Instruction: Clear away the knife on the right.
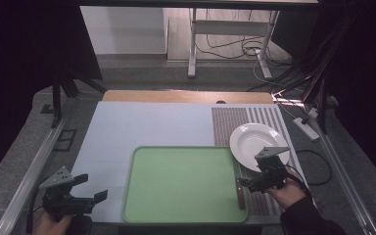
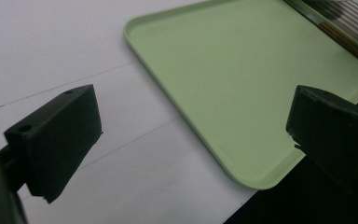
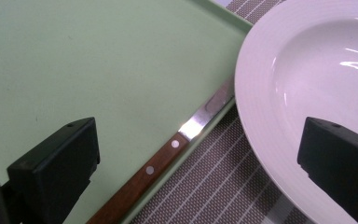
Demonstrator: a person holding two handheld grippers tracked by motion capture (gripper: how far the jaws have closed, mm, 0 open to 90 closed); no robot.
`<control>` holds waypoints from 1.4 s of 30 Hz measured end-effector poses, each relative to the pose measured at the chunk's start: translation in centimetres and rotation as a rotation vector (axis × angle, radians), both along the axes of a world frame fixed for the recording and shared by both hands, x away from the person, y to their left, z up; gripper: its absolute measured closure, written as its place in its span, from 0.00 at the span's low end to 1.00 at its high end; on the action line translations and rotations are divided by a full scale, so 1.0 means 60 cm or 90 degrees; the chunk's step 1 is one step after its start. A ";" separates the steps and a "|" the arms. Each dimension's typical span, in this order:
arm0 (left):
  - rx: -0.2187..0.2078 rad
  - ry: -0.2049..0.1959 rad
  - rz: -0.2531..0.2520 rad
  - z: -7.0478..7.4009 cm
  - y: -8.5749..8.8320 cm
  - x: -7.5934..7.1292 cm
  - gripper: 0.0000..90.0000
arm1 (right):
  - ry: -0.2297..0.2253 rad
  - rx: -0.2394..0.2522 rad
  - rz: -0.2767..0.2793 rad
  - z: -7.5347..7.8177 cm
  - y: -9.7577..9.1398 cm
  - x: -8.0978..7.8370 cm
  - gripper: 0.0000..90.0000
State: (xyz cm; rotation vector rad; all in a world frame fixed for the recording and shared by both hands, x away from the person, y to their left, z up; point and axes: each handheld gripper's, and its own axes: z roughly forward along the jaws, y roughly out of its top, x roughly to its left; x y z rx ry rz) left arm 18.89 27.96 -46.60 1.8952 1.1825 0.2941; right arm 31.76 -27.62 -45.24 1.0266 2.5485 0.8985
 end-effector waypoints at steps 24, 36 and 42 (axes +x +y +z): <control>-0.006 0.001 0.002 0.000 0.001 0.000 0.03 | -0.015 0.030 -0.052 0.005 -0.054 -0.044 0.00; -0.003 -0.002 0.001 0.000 0.001 0.000 0.03 | -0.037 0.063 -0.085 0.015 -0.080 -0.063 0.00; 0.005 -0.008 -0.005 0.001 -0.001 -0.002 0.03 | -0.047 0.065 -0.095 0.017 -0.089 -0.071 0.00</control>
